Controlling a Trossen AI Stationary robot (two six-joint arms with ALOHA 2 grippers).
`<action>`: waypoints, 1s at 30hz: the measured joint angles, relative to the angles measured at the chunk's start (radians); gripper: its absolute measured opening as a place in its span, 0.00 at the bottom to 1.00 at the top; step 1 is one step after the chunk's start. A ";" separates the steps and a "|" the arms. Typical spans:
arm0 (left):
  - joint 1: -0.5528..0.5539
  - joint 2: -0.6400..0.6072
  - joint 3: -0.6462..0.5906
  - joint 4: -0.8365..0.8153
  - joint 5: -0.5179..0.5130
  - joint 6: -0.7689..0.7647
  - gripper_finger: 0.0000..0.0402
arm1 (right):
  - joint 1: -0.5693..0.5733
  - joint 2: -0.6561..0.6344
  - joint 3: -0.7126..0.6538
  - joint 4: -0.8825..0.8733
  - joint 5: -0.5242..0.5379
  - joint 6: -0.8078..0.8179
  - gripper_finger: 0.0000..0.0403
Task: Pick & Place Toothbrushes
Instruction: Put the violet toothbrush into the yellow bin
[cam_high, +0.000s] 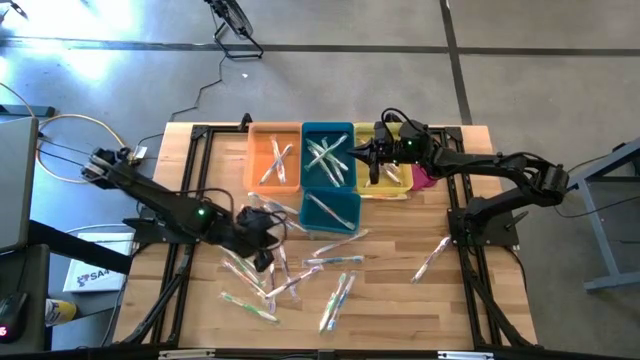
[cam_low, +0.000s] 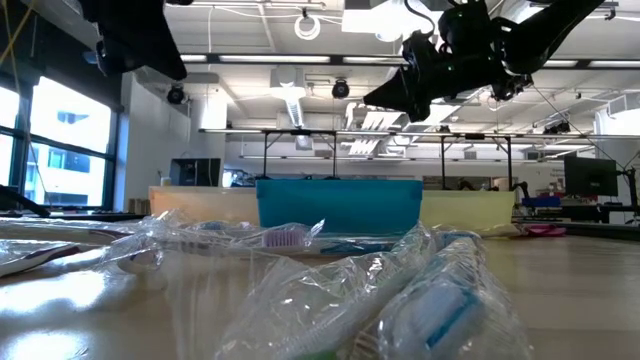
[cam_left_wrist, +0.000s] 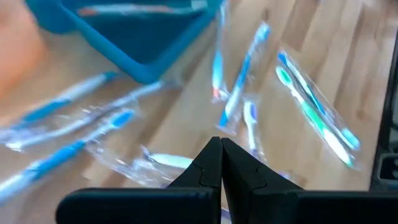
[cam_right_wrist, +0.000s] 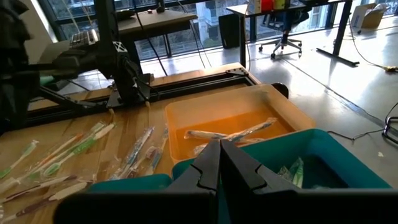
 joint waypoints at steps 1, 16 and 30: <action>0.000 0.023 0.015 -0.002 0.019 0.000 0.00 | 0.000 0.000 0.000 0.000 0.000 -0.001 0.01; -0.071 0.262 0.197 -0.193 0.260 -0.173 0.00 | 0.000 0.000 0.000 -0.049 0.004 -0.008 0.01; -0.103 0.446 0.348 -0.277 0.296 -0.251 0.00 | 0.000 0.000 0.000 -0.060 0.051 -0.002 0.01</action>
